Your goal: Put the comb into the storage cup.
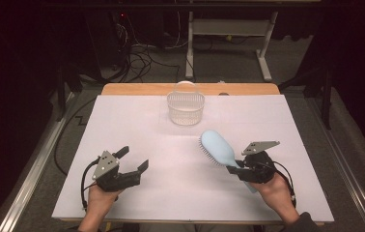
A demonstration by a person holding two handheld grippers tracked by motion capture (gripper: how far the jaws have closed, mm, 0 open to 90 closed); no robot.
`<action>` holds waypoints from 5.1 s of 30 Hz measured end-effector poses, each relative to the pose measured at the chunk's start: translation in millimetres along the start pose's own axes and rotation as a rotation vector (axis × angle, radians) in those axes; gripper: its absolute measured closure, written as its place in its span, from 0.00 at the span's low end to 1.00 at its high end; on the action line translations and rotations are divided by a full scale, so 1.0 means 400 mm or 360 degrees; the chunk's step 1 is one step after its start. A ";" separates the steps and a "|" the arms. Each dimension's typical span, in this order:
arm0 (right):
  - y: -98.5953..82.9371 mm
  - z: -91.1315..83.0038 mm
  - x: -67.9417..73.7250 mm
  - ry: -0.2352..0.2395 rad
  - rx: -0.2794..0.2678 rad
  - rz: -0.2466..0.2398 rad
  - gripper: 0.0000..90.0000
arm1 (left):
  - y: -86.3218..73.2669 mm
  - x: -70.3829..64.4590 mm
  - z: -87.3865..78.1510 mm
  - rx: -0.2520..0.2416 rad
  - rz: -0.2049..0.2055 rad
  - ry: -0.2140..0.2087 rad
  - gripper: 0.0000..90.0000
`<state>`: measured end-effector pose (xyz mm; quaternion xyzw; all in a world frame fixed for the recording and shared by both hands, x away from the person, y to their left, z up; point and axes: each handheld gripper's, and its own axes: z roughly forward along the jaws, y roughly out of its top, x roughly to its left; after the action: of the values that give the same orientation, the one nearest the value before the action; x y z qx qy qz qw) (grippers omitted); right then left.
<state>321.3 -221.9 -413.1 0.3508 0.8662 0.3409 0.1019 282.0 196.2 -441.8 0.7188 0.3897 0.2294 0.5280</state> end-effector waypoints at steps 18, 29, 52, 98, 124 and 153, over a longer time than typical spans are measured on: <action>0.016 0.014 0.018 0.0032 -0.0025 -0.0016 0.78 | 0.021 -0.029 0.044 0.0013 0.0020 -0.0077 0.16; 0.025 0.020 0.031 0.0039 -0.0041 -0.0031 0.78 | 0.033 -0.057 0.066 0.0025 0.0034 -0.0163 0.16; 0.042 0.028 0.052 0.0067 -0.0075 -0.0051 0.78 | 0.048 -0.105 0.111 0.0078 0.0061 -0.0279 0.16; 0.073 0.046 0.091 0.0129 -0.0103 -0.0107 0.78 | 0.063 -0.171 0.188 0.0173 0.0105 -0.0433 0.16; 0.086 0.062 0.107 0.0147 -0.0112 -0.0145 0.78 | 0.073 -0.188 0.222 0.0197 0.0084 -0.0527 0.16; 0.099 0.085 0.147 0.0105 -0.0109 -0.0261 0.78 | 0.082 -0.189 0.229 0.0201 -0.0001 -0.0535 0.16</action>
<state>313.7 -143.8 -408.6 0.2636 0.8828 0.3720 0.1128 315.6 77.8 -435.5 0.7787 0.3098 0.0810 0.5396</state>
